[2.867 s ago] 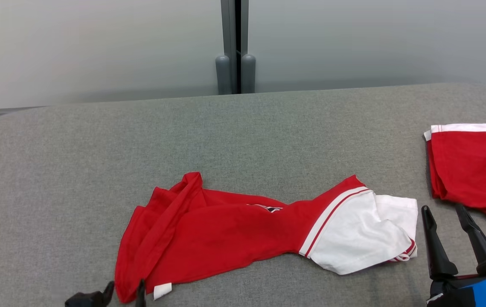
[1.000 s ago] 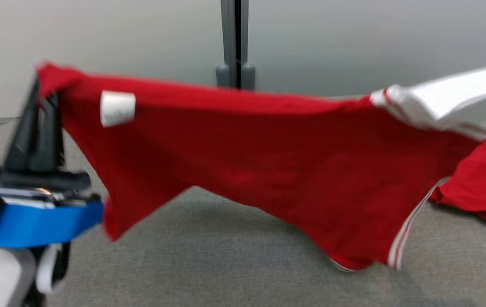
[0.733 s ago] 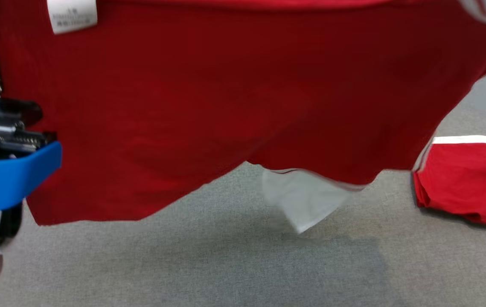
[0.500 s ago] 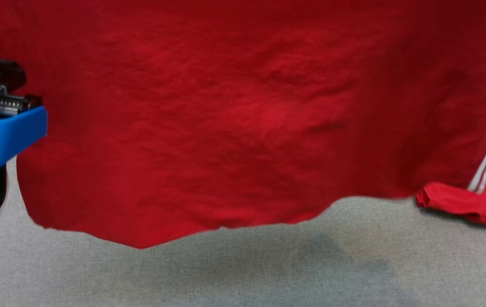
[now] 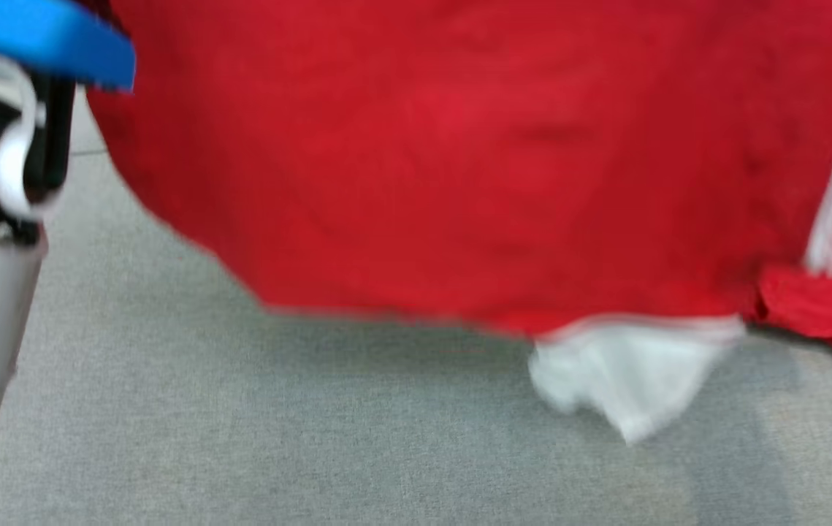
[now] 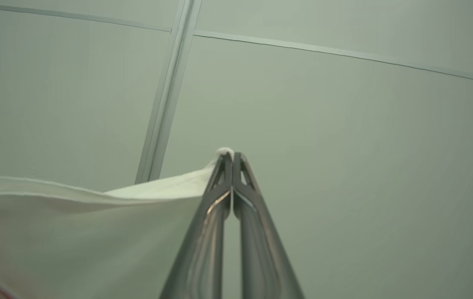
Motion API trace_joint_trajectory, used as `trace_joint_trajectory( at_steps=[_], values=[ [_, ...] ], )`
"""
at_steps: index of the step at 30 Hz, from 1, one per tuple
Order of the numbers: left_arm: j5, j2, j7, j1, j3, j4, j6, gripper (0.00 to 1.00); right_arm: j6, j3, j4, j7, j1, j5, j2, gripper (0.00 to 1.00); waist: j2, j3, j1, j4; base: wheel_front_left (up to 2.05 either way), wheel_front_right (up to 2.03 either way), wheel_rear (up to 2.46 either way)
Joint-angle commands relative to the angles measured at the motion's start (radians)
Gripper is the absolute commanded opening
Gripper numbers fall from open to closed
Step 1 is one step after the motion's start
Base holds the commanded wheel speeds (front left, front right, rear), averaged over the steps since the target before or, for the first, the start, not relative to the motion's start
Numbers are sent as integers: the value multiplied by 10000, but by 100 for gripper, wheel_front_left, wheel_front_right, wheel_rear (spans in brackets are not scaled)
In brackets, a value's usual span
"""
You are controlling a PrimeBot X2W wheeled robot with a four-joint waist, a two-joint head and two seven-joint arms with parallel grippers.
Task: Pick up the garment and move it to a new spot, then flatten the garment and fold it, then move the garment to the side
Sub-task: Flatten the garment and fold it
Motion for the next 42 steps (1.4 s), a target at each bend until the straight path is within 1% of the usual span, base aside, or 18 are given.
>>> trace_joint_trajectory(
  at_steps=[1, 6, 10, 14, 18, 20, 21, 25, 27, 30, 31, 34, 35, 37, 39, 42],
  values=[
    [-91, -205, -264, -572, 42, 714, -175, 0, -3, 163, 466, -272, -541, -87, 190, 0, -2, 208, -2, 126, 0, 0, 0],
    [-264, -811, -1010, -1954, 132, 3240, -681, 0, -3, 616, 2083, -937, -1669, -189, 868, 0, -2, 468, -2, 101, 0, 0, 0],
    [-516, -1178, -1234, -2125, 107, 5423, -1016, 0, -3, 982, 3509, -1436, -1567, 13, 1648, 0, -2, 654, -2, -3, 0, 0, 0],
    [-859, -1596, -1417, -1558, 44, 7341, -1396, 0, -3, 1464, 4761, -1903, -660, 249, 2310, 0, -2, 919, -2, -53, 0, 0, 0],
    [-1383, -2106, -1615, -590, 154, 9131, -1800, 0, -3, 1994, 5874, -2461, 820, 685, 2942, 0, -2, 1116, -2, -94, 0, 0, 0],
    [-1659, -2468, -1807, -45, 236, 9853, -1999, 0, -3, 2184, 6357, -2724, 1631, 973, 3109, 0, -2, 1142, -2, -69, 0, 0, 0],
    [-1659, -2468, -1807, -45, 236, 9853, -1999, 0, -3, 2184, 6357, -2724, 1631, 973, 3109, 0, -2, 1142, -2, -69, 0, 0, 0],
    [-2046, -3014, -2080, 1142, 343, 11041, -2252, 0, -3, 2445, 6905, -3164, 3218, 1686, 3294, 0, -2, 1125, -2, -19, 0, 0, 0],
    [-2225, -3145, -2337, 1693, 464, 11320, -2333, 0, -2, 2542, 6894, -3320, 4007, 2002, 3303, 0, -2, 1033, -2, -44, 0, 0, 0],
    [-2272, -3171, -2670, 2411, 498, 11425, -2439, 0, -2, 2582, 6502, -3418, 5065, 2354, 3096, 0, -2, 847, -2, -84, 0, 0, 0],
    [-2261, -3127, -2746, 2654, 516, 11382, -2479, 0, -2, 2584, 6263, -3439, 5443, 2414, 3015, 0, -2, 773, -2, -85, 0, 0, 0],
    [-2114, -2970, -2855, 3363, 562, 10994, -2525, 0, -3, 2119, 5129, -3450, 6665, 2465, 2732, 0, -2, 500, -2, -67, 0, 0, 0],
    [-2043, -2854, -2867, 3576, 647, 10671, -2533, 0, -6, 1930, 4736, -3447, 7168, 2410, 2691, 0, -2, 400, -2, -62, 0, 0, 0],
    [-1884, -2658, -2867, 4162, 899, 9925, -2410, 0, -10, 1484, 3825, -3445, 8157, 2218, 2637, 0, -2, 230, -2, -21, 0, 0, 0],
    [-1693, -2575, -2861, 4817, 1055, 9130, -2303, 0, -10, 1103, 2894, -3447, 9183, 1989, 2700, 0, -2, 67, -2, 29, 0, 0, 0],
    [-1461, -2294, -2862, 5777, 1234, 7913, -2052, 0, -10, 508, 1492, -3397, 10666, 1554, 2971, 0, -2, -151, -2, 40, 0, 0, 0]
  ],
)
